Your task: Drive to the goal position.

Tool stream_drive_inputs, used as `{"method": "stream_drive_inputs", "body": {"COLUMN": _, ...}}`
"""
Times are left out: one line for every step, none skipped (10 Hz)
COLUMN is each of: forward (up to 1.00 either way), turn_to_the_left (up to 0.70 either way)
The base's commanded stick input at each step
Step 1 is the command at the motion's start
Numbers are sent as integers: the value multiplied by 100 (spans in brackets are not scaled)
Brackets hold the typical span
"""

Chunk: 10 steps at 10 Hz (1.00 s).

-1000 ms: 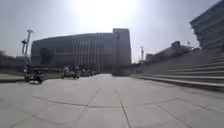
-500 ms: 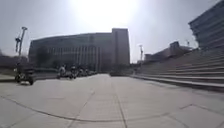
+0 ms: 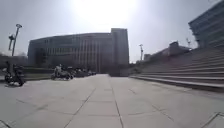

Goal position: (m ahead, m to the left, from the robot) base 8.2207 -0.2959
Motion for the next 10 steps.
{"method": "stream_drive_inputs", "body": {"forward": 100, "turn_to_the_left": 0}}
{"method": "stream_drive_inputs", "body": {"forward": 100, "turn_to_the_left": 0}}
{"method": "stream_drive_inputs", "body": {"forward": 100, "turn_to_the_left": 5}}
{"method": "stream_drive_inputs", "body": {"forward": 100, "turn_to_the_left": 36}}
{"method": "stream_drive_inputs", "body": {"forward": 100, "turn_to_the_left": 39}}
{"method": "stream_drive_inputs", "body": {"forward": 100, "turn_to_the_left": 39}}
{"method": "stream_drive_inputs", "body": {"forward": 100, "turn_to_the_left": 39}}
{"method": "stream_drive_inputs", "body": {"forward": 100, "turn_to_the_left": 37}}
{"method": "stream_drive_inputs", "body": {"forward": 100, "turn_to_the_left": 17}}
{"method": "stream_drive_inputs", "body": {"forward": 100, "turn_to_the_left": 0}}
